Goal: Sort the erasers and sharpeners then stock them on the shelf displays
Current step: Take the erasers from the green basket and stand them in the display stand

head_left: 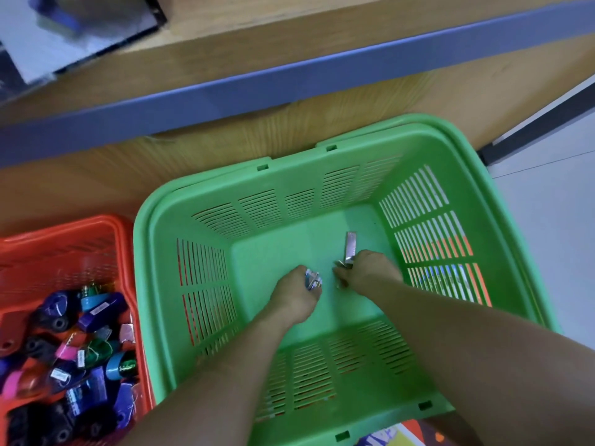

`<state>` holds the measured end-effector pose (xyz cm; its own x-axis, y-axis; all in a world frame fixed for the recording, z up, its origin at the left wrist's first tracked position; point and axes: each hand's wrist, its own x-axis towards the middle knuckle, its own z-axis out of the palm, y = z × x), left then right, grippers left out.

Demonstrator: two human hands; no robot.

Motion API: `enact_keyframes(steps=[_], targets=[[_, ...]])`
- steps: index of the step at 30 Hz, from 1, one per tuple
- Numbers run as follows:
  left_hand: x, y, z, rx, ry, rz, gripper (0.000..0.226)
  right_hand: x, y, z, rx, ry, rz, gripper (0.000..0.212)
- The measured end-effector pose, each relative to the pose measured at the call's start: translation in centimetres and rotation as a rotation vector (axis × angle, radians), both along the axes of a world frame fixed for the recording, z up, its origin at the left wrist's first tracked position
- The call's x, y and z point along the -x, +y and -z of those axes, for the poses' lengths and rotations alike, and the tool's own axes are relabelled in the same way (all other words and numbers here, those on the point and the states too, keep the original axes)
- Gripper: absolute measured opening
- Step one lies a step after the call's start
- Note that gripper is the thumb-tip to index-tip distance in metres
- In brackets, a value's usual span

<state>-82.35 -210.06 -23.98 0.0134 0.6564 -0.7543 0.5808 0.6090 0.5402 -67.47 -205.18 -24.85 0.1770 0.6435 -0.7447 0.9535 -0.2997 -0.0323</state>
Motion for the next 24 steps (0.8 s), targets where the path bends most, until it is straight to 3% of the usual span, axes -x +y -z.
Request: enact_keyframes(steps=[4, 8, 15, 19, 22, 24], targets=[[-1.3, 1.0, 0.8, -0.093, 0.081, -0.066, 0.023, 0.7, 0.0, 0.7, -0.065, 0.089, 0.228, 0.032], [-2.2, 2.7, 1.4, -0.114, 0.131, -0.158, 0.03, 0.5, -0.8, 0.5, -0.006, 0.14, 0.252, 0.026], [-4.9, 5.8, 2.9, -0.371, 0.251, 0.147, 0.044, -2.8, 0.3, -1.6, 0.131, 0.394, 0.527, 0.032], [-5.1, 6.7, 2.4, -0.372, 0.333, 0.296, 0.029, -3.2, 0.4, -2.3, 0.134, 0.512, 0.782, 0.018], [-4.6, 6.7, 1.5, -0.224, 0.27, 0.131, 0.016, -2.5, 0.6, -3.1, 0.086, 0.613, 0.985, 0.012], [-4.2, 6.2, 0.9, -0.099, 0.087, -0.129, 0.01, -1.7, 0.8, -4.0, 0.097, 0.71, 1.124, 0.004]])
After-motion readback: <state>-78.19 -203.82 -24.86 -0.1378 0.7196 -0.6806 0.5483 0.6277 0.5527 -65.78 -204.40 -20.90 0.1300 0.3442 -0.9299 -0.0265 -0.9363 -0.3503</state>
